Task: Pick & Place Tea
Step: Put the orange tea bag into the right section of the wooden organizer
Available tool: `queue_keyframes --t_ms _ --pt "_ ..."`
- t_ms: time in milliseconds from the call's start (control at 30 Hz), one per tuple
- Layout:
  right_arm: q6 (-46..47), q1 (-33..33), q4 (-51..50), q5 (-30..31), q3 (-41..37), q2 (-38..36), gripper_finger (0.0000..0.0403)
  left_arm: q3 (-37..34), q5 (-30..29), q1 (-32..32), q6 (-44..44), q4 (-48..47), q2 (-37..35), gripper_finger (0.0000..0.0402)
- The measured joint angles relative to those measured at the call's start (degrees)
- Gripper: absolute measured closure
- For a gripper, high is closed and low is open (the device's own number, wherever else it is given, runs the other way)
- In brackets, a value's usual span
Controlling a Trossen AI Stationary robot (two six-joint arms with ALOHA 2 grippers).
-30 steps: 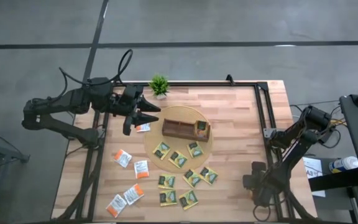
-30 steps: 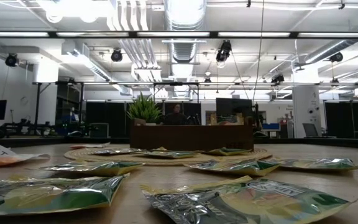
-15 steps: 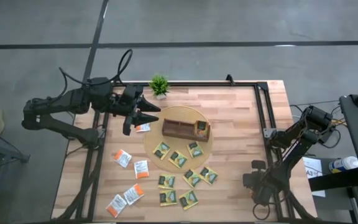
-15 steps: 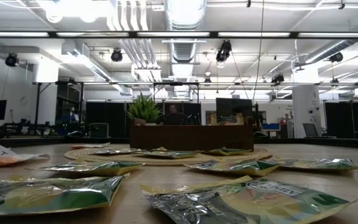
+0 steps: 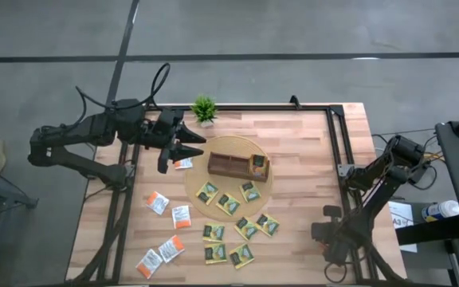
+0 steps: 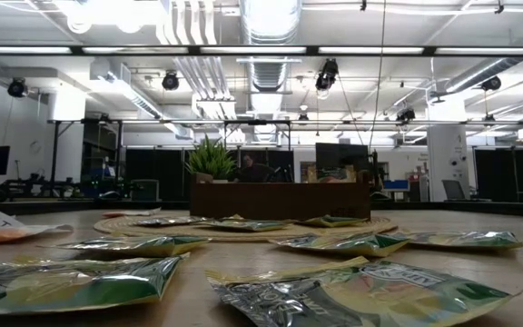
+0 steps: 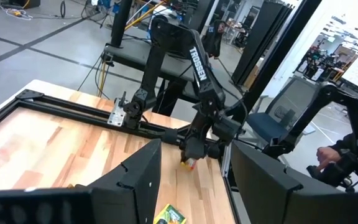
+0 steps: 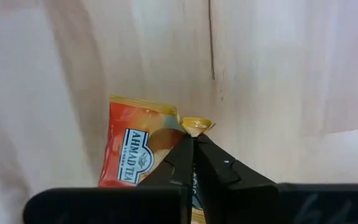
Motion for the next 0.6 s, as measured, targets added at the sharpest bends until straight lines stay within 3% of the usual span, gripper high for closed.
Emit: queue_keyframes --t_ms 267,600 --pt "-1.60 -3.48 -13.55 7.89 8.02 -1.18 0.0394 0.00 0.01 0.00 -0.01 -0.01 0.00 0.0213" --pt "-12.14 -15.28 -19.10 15.75 14.86 -1.20 0.0394 0.00 0.01 0.00 -0.02 -0.01 0.00 0.0213"
